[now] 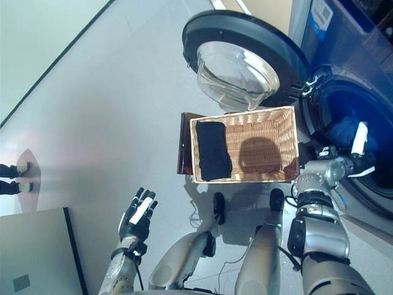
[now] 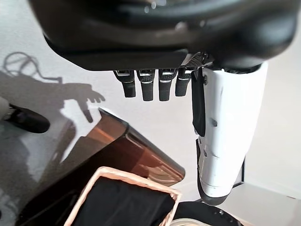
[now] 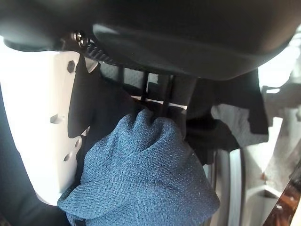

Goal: Pick up the clothes and place them into the washing machine

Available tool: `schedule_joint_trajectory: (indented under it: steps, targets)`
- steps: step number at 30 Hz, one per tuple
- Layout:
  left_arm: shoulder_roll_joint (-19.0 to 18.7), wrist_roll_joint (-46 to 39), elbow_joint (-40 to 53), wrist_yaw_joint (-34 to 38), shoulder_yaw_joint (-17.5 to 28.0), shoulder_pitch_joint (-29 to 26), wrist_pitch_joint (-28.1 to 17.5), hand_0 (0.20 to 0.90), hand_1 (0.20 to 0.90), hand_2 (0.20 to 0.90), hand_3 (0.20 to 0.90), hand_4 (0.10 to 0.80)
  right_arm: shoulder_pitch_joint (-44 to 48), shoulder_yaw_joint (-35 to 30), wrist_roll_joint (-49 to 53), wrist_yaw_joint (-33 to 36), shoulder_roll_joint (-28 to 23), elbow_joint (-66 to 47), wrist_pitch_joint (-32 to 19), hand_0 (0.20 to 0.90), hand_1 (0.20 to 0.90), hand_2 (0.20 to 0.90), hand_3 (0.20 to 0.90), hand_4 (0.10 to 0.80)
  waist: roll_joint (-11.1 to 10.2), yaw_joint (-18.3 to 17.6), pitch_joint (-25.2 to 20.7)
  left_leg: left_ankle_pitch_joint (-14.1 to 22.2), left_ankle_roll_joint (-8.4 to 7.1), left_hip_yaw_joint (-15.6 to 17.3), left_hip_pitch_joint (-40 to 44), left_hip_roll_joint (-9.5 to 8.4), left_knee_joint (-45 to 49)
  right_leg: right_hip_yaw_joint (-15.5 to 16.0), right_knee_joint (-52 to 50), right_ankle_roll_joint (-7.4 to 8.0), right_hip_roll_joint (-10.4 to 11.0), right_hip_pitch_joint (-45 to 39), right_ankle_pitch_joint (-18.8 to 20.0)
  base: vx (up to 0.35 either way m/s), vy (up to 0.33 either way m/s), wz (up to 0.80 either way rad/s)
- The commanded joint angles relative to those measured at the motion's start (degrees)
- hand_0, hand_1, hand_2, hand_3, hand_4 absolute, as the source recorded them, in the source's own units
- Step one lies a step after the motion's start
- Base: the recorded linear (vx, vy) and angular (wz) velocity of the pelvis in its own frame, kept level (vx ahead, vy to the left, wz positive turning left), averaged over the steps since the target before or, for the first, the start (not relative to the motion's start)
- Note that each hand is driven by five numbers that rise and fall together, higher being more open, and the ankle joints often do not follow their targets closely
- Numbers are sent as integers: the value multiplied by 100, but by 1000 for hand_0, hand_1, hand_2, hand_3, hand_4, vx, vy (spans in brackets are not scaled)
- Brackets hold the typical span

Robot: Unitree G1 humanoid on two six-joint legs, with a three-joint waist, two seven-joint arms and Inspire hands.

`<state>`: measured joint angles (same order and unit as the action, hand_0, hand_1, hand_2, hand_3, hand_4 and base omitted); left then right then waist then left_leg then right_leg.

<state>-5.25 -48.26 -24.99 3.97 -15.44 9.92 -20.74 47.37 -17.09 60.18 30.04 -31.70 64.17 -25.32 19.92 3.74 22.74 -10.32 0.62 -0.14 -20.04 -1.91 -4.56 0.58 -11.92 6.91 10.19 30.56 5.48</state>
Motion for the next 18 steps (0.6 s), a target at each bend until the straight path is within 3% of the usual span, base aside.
schedule_joint_trajectory:
  steps: [1, 18]
  targets:
    - [-450, -137, 758, -58, -153, 1, -392, 900, 900, 900, 900, 800, 779, 465, -150, -92, -972, -141, -189, 200, 200, 200, 200, 300, 201, 43, 271, 285, -385, -44, 134, -127, -44, -19, 13, -122, 131, -245, -527, -9, -27, 3]
    - [-589, -224, 1345, -125, -582, -107, -412, 900, 900, 900, 900, 800, 2567, 1384, -61, -51, -2629, 728, 127, 200, 200, 200, 200, 300, 523, 178, 423, 205, -454, -44, -352, -195, -44, -230, -632, -180, 175, 636, -789, -3, -15, 6]
